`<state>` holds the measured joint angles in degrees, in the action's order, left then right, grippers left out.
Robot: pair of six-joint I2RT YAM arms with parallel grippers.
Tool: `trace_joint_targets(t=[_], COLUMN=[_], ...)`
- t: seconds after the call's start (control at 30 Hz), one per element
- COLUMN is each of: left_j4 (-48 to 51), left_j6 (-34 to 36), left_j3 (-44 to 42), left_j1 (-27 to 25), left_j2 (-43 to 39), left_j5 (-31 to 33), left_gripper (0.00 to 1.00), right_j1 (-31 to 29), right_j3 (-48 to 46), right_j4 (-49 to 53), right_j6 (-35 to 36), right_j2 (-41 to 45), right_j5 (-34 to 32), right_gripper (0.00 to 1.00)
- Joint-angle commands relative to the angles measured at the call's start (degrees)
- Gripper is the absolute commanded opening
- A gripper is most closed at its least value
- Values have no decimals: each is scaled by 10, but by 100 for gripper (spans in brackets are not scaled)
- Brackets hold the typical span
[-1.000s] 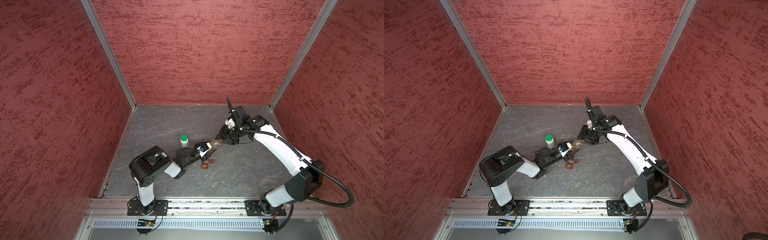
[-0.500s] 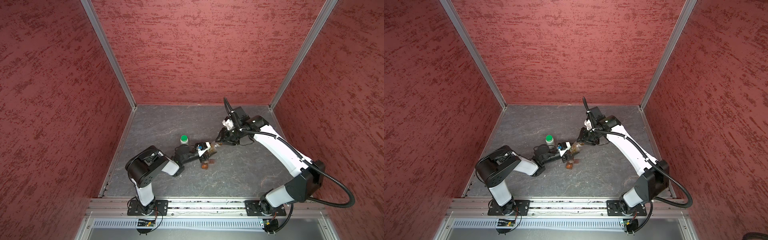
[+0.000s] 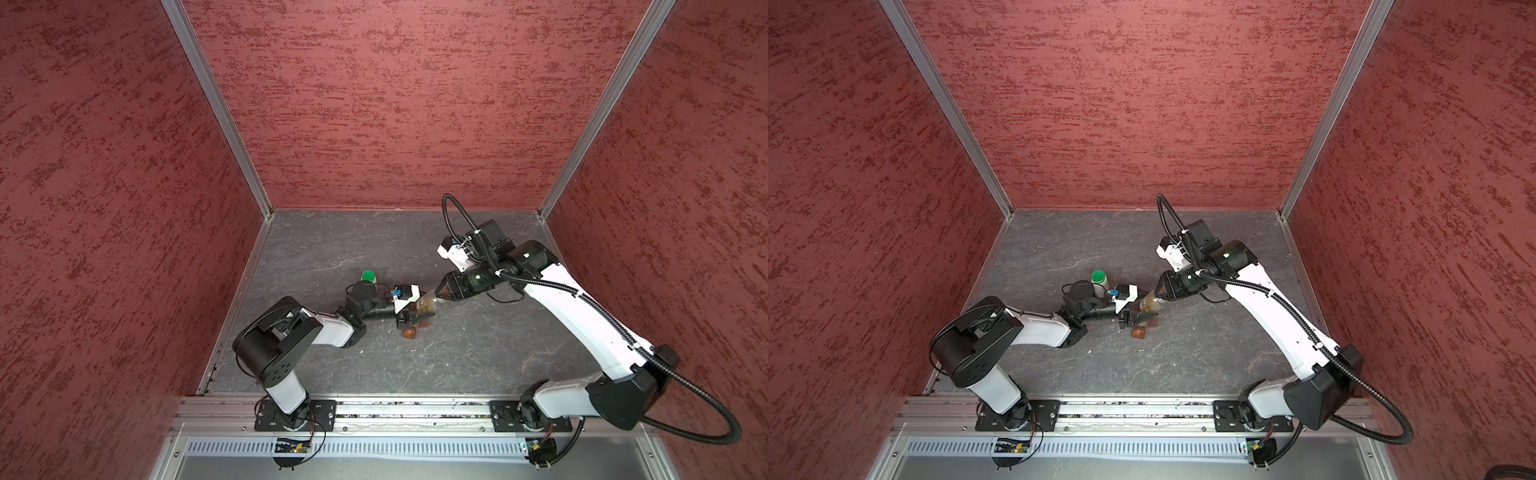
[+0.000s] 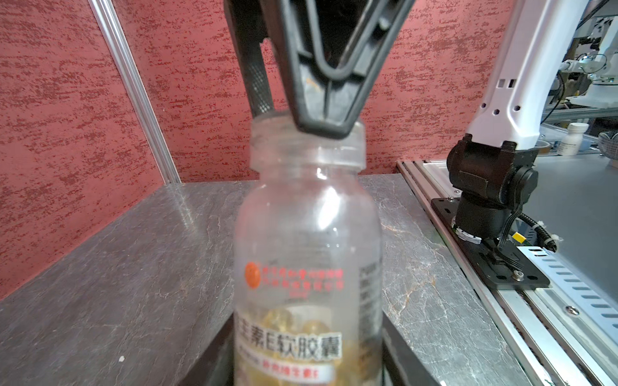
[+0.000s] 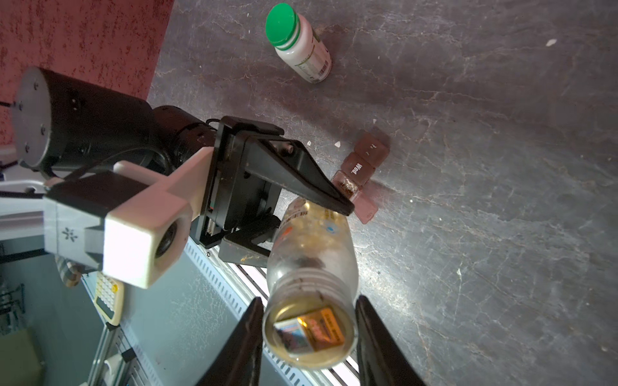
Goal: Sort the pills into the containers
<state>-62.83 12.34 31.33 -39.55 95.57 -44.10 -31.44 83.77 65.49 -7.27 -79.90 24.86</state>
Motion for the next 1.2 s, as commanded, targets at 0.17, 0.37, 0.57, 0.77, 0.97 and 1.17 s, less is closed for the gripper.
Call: trace_joint_targets(t=[0.17,0.37,0.57,0.77,0.97,1.17], left_j4=[4,25,28,-67,-136,-180], left_j6=[8,23,30,35,117,181], left_j3=[4,10,13,-6,3,21], left_j1=[-2,-11,-15,-20,-41,-63], left_j2=[-5,-1,7,28,62,110], left_j5=[-12,-5,6,130,301,381], left_gripper=[0,0,0,0,0,0], right_j1=[2,2,2,16,50,51], right_j3=[-4,-2,15,87,110,72], right_j4=[20,18,14,40,2,-27], right_j6=[60,57,40,-53,-212,-295], right_j2=[8,13,23,6,7,1], right_j5=[-19,-26,-35,-88,-96,-93], right_gripper=[45,57,71,76,68,63])
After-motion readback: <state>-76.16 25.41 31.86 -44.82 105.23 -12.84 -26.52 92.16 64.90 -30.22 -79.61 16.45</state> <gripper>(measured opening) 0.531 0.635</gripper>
